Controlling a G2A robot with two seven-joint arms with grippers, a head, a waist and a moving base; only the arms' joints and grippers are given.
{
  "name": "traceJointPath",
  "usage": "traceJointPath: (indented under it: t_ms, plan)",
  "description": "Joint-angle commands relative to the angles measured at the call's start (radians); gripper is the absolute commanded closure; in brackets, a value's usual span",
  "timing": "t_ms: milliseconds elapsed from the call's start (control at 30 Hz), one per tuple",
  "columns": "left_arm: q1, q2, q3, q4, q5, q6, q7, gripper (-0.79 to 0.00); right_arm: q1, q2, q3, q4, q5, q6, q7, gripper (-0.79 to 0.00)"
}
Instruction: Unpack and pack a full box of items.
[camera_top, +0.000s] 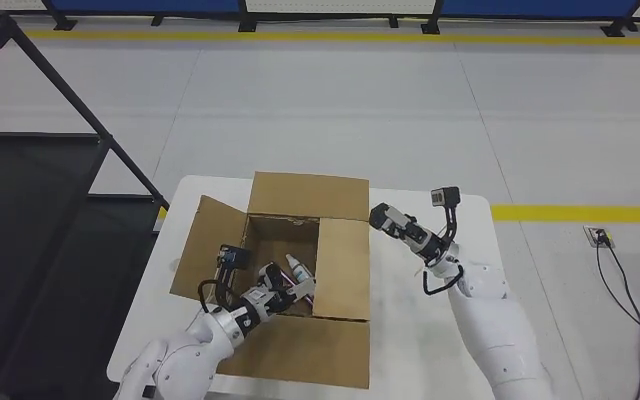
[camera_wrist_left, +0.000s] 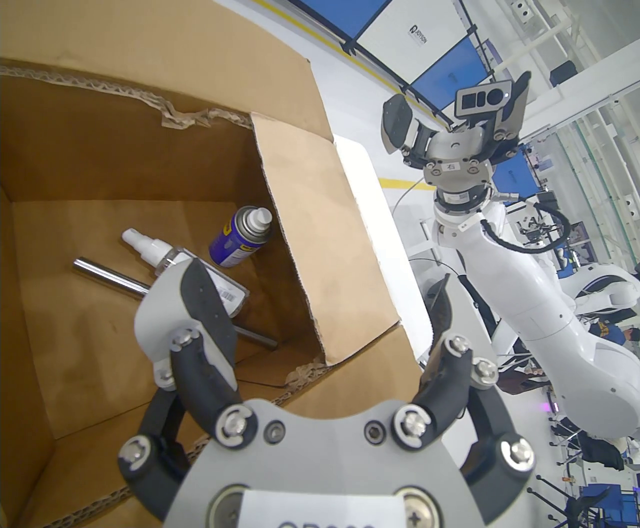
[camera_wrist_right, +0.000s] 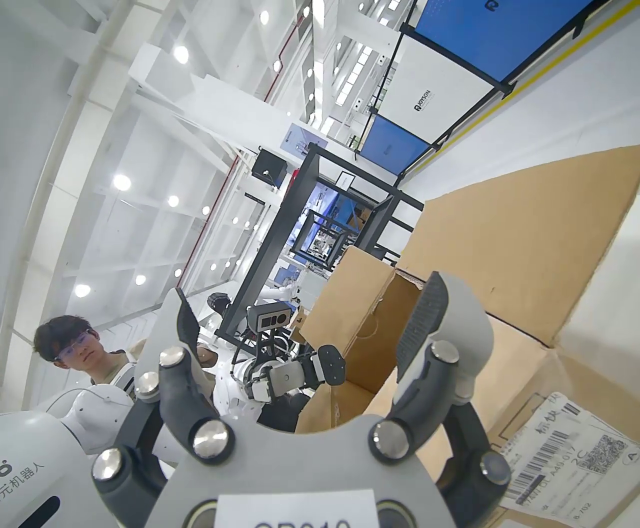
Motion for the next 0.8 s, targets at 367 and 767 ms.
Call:
traceJointPath:
  t_ms: [367,767]
  plan:
    - [-0.134,-0.025,0.137,0.132,-0.116,0.052,-0.107,-0.785,-0.076,0.037,0.065,-0.169,0.006,0.017,0.024,-0.785]
    - [-0.273,-0.053,0.234,0.282,-0.259,0.039,-0.188,-0.785,-0.244,0.081,0.180,-0.329,0.043,-0.005,-0.005,-0.785]
